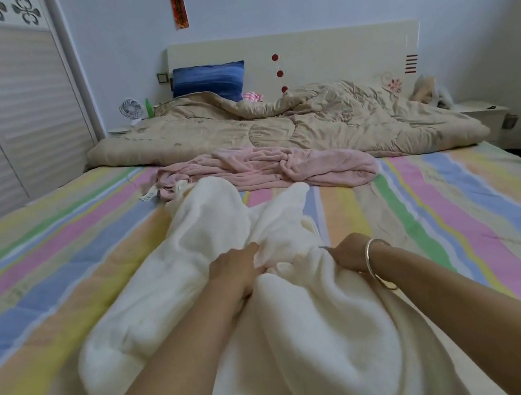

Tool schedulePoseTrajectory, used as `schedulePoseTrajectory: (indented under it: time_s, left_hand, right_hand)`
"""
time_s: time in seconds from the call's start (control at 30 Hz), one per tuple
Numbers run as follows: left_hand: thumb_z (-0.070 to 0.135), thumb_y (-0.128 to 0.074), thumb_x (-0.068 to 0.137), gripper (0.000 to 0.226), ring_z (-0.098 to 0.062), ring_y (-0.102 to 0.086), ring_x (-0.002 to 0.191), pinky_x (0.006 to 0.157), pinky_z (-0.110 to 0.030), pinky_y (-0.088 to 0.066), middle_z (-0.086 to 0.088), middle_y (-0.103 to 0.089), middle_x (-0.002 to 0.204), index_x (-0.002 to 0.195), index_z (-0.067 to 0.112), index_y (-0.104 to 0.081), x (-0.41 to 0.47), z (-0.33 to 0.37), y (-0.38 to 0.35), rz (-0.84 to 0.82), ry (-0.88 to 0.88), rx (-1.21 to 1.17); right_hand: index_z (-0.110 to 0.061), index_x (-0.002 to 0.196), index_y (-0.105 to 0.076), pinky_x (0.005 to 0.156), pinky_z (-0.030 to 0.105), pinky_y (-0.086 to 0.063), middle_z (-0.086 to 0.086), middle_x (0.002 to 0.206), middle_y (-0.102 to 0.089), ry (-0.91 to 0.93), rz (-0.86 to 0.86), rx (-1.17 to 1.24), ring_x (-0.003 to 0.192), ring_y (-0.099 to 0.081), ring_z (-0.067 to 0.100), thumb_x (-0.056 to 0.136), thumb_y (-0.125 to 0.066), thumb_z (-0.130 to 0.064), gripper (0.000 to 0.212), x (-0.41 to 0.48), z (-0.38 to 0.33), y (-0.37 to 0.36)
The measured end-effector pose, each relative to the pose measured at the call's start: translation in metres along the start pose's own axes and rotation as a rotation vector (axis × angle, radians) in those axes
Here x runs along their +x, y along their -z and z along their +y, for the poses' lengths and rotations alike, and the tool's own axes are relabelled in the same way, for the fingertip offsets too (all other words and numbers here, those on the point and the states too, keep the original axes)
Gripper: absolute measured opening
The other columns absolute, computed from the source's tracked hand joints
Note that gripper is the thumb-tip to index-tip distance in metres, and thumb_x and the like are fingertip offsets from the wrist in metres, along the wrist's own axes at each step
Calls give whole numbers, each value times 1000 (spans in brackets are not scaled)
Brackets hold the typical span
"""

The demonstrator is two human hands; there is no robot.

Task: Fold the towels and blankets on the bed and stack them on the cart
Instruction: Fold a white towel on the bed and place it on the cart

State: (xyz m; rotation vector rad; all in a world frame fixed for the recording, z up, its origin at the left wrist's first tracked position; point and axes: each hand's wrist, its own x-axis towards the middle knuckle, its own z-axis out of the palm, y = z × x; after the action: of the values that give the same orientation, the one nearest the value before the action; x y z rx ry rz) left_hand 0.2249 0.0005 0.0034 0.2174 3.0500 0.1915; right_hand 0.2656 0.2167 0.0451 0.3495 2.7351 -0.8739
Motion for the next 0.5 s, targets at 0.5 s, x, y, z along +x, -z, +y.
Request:
schedulePoseTrajectory:
  time_s: [0.5]
  left_hand:
    - [8, -45, 99, 42, -35, -62, 99, 65, -38, -41, -23, -60, 115, 136, -2, -31, -53, -157, 34, 351, 770, -70]
  right_hand:
    - [-35, 141, -29, 91, 38, -46, 5, 133, -37, 156, 150, -408, 109, -56, 34, 86, -56, -34, 61, -15, -11, -32]
